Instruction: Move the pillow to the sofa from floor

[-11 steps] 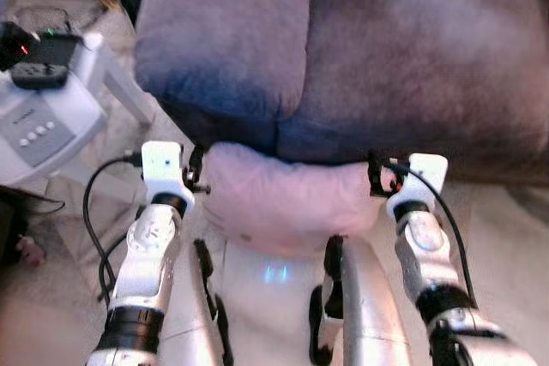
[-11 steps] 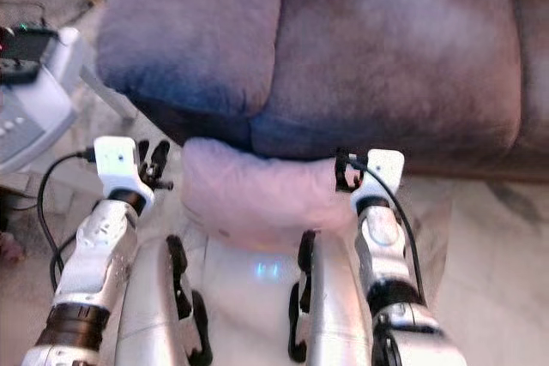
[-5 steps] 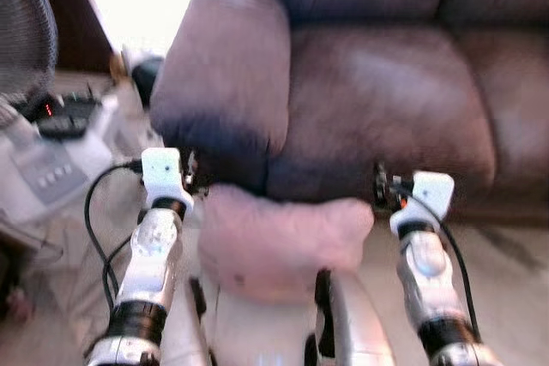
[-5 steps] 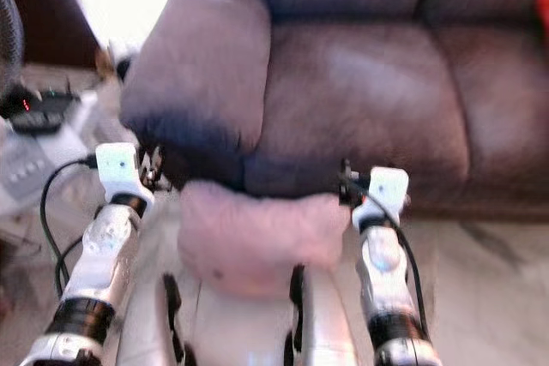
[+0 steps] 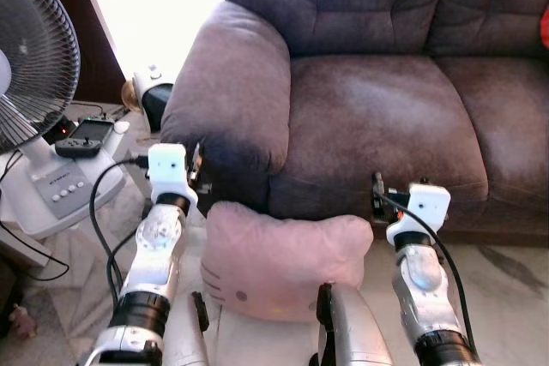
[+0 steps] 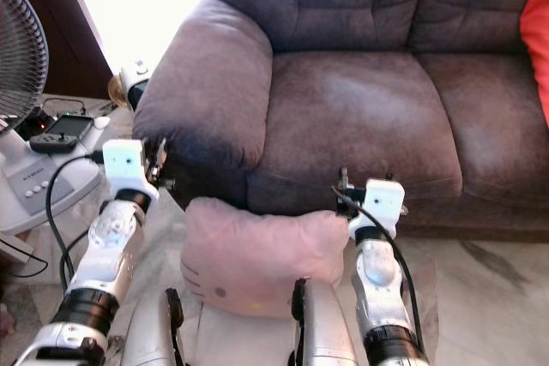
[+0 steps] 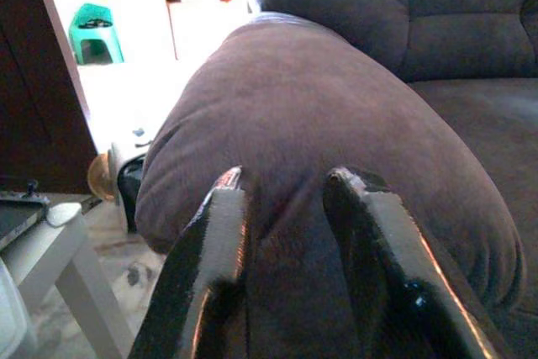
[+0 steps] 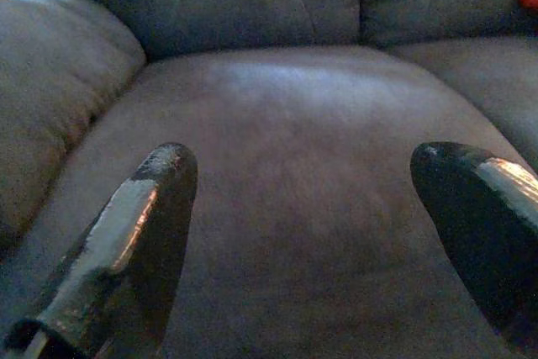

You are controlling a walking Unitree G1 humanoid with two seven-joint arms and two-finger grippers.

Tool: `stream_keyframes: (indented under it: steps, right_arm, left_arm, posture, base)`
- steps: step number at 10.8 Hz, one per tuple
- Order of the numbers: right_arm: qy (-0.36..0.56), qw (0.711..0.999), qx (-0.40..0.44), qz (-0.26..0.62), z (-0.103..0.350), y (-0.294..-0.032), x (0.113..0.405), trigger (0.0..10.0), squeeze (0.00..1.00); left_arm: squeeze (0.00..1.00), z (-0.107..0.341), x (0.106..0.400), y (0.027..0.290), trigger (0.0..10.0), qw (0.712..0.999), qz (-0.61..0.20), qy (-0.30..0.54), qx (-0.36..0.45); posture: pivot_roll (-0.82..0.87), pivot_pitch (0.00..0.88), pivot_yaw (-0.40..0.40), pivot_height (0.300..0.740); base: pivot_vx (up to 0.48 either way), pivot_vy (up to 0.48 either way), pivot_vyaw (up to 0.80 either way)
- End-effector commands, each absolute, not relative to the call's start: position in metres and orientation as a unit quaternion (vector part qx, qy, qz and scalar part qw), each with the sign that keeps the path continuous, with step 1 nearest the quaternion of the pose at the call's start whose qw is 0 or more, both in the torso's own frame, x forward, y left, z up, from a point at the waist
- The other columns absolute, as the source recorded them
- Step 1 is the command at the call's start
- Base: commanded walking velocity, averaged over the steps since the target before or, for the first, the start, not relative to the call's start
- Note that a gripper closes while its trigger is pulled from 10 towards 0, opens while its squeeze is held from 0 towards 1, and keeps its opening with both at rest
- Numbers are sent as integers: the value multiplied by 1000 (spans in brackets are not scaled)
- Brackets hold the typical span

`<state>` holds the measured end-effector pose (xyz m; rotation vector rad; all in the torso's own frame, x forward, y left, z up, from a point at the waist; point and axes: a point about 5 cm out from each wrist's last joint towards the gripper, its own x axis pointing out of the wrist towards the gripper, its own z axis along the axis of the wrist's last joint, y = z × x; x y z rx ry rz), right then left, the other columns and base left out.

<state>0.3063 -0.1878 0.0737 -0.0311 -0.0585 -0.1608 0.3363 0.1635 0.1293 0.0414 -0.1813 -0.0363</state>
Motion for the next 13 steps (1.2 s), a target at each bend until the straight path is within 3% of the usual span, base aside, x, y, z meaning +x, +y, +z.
stream_keyframes:
  steps: [1,5,10,13]
  right_arm:
    - [-35,996,-13,-77,79,-185,310,10000,0]
    - [-42,996,-10,-72,81,-178,311,10000,0]
    - [-10,998,-3,-66,69,-180,305,10000,0]
    - [125,988,-18,-94,31,-189,291,10000,0]
  left_arm:
    - [0,130,338,167,10000,995,-12,-93,20]
    - [0,130,338,173,10000,995,-5,-99,24]
    - [0,133,338,172,10000,994,-9,-107,26]
    - [0,130,336,174,10000,994,-10,-101,30]
  posture:
    - [42,28,-30,539]
    - [53,41,-36,522]
    - [53,53,-37,522]
    - [50,79,-35,522]
  base:
    - [300,0,0]
    - [303,0,-113]
    - [0,0,0]
    - [0,0,0]
